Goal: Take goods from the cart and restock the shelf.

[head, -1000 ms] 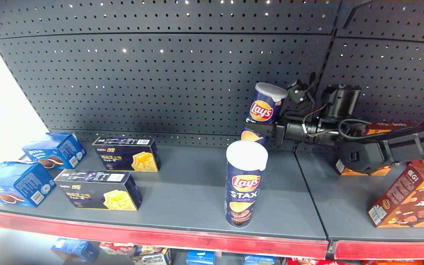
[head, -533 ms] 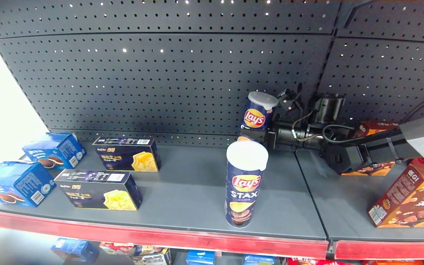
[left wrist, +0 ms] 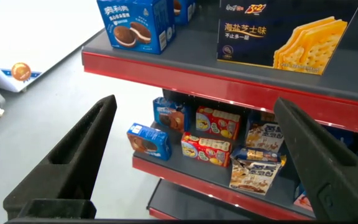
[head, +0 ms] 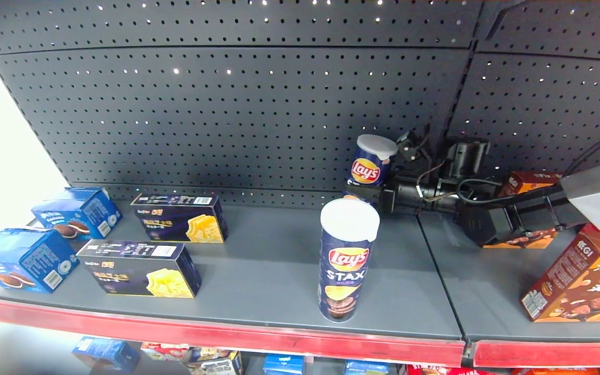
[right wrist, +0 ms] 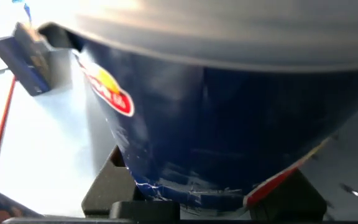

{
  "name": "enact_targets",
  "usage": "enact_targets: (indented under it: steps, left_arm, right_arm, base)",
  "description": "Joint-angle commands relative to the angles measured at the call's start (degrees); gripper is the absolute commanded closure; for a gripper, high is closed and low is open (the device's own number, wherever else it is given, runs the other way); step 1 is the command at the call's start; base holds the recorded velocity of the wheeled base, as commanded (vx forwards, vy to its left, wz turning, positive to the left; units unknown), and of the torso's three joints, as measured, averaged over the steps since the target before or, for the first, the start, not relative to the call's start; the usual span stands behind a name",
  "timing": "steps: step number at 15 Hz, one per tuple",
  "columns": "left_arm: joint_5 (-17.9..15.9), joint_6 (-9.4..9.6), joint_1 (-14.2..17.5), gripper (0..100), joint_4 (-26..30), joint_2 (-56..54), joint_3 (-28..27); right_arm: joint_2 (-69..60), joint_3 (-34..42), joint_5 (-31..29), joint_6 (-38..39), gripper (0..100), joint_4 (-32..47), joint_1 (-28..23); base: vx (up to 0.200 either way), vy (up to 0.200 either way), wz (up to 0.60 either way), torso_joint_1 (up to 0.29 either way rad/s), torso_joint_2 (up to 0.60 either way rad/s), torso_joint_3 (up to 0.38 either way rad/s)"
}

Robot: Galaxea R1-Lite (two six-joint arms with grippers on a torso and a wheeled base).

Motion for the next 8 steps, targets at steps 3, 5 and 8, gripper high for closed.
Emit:
enact_targets:
  steps: [3,5,8]
  left_arm:
    - [-0.02,0.00,0.04,0,0.00,0.00,0.01]
    - [-0.02,0.00,0.04,0,0.00,0.00,0.01]
    - [-0.02,0.00,0.04,0,0.00,0.00,0.01]
  right_arm:
    - [0.38,-0.27,-0.07,-0.24,0,-0.09,-0.28]
    - [0.82,-0.27,-0.16,-1.47,0,0.00,-0.28]
    - [0.91,-0.01,-2.79,-1.82,0,0.09,-0.01]
  base:
    - [0.000,0.000,0.00,0.000,0.00,0.000]
    - [0.000,0.000,0.00,0.000,0.00,0.000]
    - [0.000,0.000,0.00,0.000,0.00,0.000]
